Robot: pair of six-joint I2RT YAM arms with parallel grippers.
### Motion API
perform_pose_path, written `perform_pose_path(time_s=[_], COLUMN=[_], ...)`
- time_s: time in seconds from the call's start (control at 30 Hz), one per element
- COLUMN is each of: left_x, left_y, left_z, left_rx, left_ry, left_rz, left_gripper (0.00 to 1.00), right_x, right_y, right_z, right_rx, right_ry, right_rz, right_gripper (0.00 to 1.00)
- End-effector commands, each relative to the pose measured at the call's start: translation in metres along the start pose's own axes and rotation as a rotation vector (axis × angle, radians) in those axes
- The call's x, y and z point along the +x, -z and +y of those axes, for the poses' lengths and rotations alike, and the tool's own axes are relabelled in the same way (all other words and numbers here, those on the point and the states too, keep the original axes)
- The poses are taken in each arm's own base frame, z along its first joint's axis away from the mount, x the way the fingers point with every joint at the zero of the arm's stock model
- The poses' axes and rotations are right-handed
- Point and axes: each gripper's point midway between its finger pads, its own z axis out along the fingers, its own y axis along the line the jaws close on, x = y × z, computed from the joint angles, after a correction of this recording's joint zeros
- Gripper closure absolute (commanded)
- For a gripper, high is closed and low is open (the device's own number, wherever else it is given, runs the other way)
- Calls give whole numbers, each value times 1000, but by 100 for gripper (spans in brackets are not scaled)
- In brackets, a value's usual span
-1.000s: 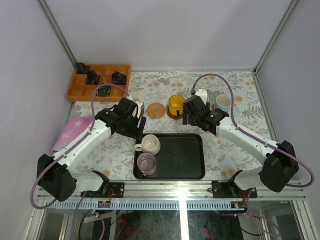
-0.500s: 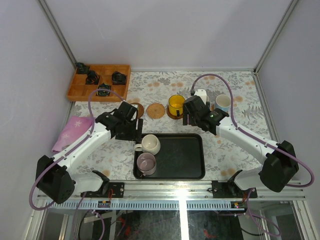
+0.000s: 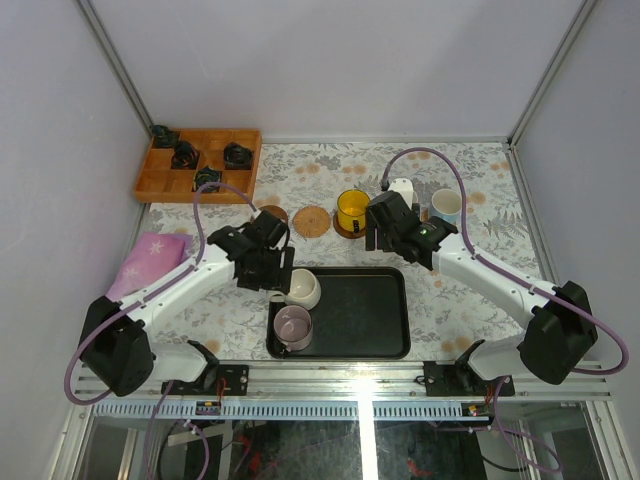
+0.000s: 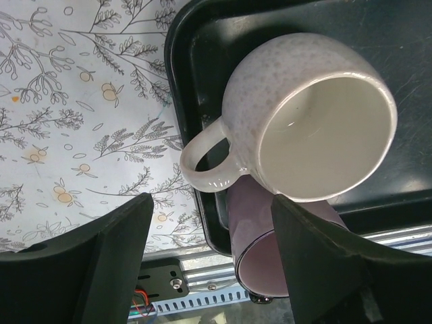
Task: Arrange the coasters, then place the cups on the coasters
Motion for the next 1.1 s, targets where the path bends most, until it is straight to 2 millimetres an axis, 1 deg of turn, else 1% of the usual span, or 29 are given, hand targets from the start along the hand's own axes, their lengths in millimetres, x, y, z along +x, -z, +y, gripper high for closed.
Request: perform_pose_path(time_s=[0.0,0.17,0.3,0.4,0.5,0.77,1.07], left_x=[8,10,14,13,7,-16,-34], left_y=[0,-2,-10,-16,-21,-23,-35], left_z=[9,12,13,11,1,-18,-50], left_rx=[-76,-105,-131,-132,-100,-30,113], left_ry=[9,8,-10,-34,-60,-144,-222], left_rz=[26,31,56,59,46,-12,-54], left_gripper=[30,30,29,28,27,24,21], right_x=[-8,-6,-4,-3,0,1,2], right_y=[6,3,2,0,-1,-2,-5], right_z=[3,4,5,5,4,3,4], right_rx=[-10,-11,-9,-10,-7,-1,1], right_ry=[-2,3,6,5,6,7,14], right_rz=[-23,-15,-8,-8,-2,2,5], right_gripper=[25,25,25,25,25,25,25])
